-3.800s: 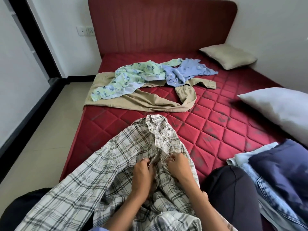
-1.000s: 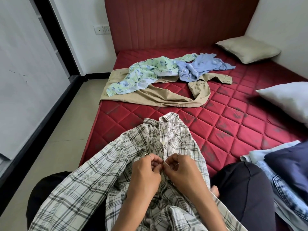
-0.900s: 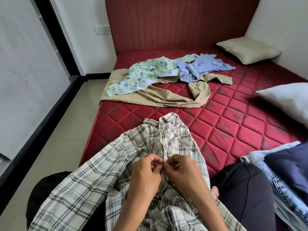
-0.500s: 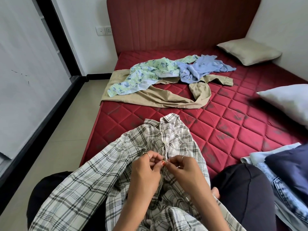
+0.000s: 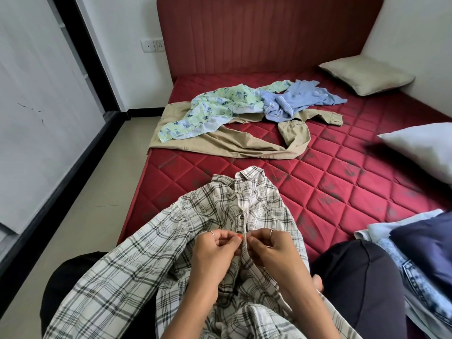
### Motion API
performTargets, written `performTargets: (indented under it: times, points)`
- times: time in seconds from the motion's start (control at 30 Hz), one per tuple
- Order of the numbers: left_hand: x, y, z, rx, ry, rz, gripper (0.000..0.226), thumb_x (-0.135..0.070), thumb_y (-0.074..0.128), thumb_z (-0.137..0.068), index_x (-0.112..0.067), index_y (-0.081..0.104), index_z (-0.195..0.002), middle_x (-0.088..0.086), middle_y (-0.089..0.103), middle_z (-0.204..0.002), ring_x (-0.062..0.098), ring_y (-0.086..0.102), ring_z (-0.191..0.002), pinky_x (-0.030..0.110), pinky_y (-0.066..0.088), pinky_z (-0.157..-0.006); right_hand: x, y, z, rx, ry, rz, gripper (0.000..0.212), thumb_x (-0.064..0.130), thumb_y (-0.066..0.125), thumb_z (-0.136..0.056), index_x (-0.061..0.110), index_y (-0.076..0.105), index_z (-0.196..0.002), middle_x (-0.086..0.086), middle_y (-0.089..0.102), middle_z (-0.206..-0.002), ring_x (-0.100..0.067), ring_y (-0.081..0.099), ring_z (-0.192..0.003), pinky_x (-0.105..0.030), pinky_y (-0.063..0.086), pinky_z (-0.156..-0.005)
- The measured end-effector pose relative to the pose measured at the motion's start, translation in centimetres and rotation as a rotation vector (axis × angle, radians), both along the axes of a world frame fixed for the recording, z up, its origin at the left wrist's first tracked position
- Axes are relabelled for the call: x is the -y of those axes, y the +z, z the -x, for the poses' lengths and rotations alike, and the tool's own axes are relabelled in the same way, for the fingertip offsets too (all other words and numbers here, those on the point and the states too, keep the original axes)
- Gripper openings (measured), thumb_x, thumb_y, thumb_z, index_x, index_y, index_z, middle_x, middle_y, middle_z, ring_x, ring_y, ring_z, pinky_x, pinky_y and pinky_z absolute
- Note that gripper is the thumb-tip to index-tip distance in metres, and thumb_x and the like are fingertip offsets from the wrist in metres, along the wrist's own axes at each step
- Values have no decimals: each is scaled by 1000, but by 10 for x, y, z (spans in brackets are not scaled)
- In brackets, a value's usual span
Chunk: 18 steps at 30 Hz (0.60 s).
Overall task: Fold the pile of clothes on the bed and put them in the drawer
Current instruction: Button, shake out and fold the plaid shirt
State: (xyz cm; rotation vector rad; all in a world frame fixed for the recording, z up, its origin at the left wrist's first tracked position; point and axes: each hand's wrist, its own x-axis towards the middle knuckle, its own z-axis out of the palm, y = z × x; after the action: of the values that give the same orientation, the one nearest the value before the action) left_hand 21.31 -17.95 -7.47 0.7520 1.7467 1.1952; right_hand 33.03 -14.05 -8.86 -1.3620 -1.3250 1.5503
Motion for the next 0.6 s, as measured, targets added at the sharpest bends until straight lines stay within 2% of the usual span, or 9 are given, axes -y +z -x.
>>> performTargets:
  times: [0.13,0.2,0.33,0.47,0.6]
  points:
    - [-1,-3,1,180,18,54,10,-18,69,-85,-14,75,-77,6,73,-73,13,66,-68,27,48,-65,-2,-5,-1,74,11,-56,15,8,62,-91,11,71,-79,3,60,-53,-8,46,-47,-27,35,-50]
    - [-1,-5,1,237,32,59,12,-17,69,-85,-12,74,-76,6,73,-73,15,65,-69,29,48,-66,-2,-7,-1,102,11,-81,13,11,64,-90,13,71,-79,7,60,-52,-1,48,-45,-23,36,-51]
    - [-3,-3,0,328,69,63,12,-11,67,-86,-9,71,-74,5,69,-67,12,62,-59,24,46,-57,-4,-8,0,94,9,-86,13,11,64,-90,13,71,-78,8,61,-51,3,49,-43,-17,35,-49]
    - [-5,0,-1,402,79,69,7,-6,66,-86,-3,68,-80,4,67,-62,11,60,-54,20,45,-52,-4,-10,0,83,-3,-83,12,12,66,-89,12,71,-79,8,60,-50,2,48,-42,-16,35,-48]
    - [-5,1,2,399,67,76,5,-3,65,-85,0,67,-83,6,66,-61,11,61,-52,19,46,-48,-5,-10,1,67,11,-55,9,15,68,-88,11,70,-80,6,60,-50,-1,48,-43,-19,36,-47]
